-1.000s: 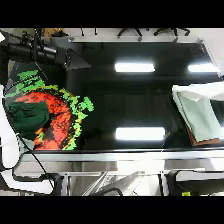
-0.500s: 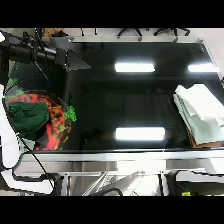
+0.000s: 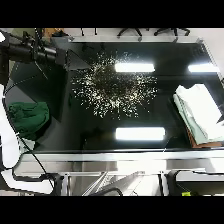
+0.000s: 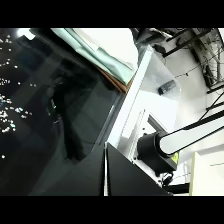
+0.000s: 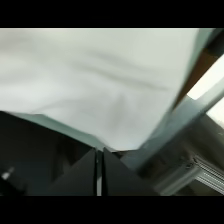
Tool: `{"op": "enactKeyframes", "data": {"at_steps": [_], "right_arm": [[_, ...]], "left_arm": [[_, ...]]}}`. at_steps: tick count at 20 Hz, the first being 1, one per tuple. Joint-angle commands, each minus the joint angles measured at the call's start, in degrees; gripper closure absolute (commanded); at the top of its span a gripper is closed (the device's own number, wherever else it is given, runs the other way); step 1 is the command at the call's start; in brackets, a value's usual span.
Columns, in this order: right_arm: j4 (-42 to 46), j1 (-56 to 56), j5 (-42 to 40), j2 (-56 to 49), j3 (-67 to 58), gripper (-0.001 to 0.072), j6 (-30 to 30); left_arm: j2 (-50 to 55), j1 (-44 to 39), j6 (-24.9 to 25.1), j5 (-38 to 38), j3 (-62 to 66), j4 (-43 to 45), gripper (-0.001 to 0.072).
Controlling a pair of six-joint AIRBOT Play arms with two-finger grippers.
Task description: Fold the shirts.
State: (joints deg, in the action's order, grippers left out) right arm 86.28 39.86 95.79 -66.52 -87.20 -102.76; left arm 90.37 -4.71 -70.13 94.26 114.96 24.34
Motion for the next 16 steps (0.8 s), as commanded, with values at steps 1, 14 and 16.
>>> {"op": "enactKeyframes", "data": {"at_steps": [1,14,16], "right_arm": [[-20.3,-0.1,-5.1,2.1,-2.9,0.0696,3.9],[-25.9,-39.3,-27.3,33.3,46.7,0.0697,11.7],[-26.0,-41.2,-27.6,34.0,47.0,0.0697,11.8]], "left_arm": [[-0.6,1.6,-2.4,-0.8,0.0,0.2,0.0691],[-51.4,1.9,-1.7,-14.5,-67.1,18.2,0.0692],[-55.5,1.9,-2.3,-14.6,-71.6,18.2,0.0691]]}}
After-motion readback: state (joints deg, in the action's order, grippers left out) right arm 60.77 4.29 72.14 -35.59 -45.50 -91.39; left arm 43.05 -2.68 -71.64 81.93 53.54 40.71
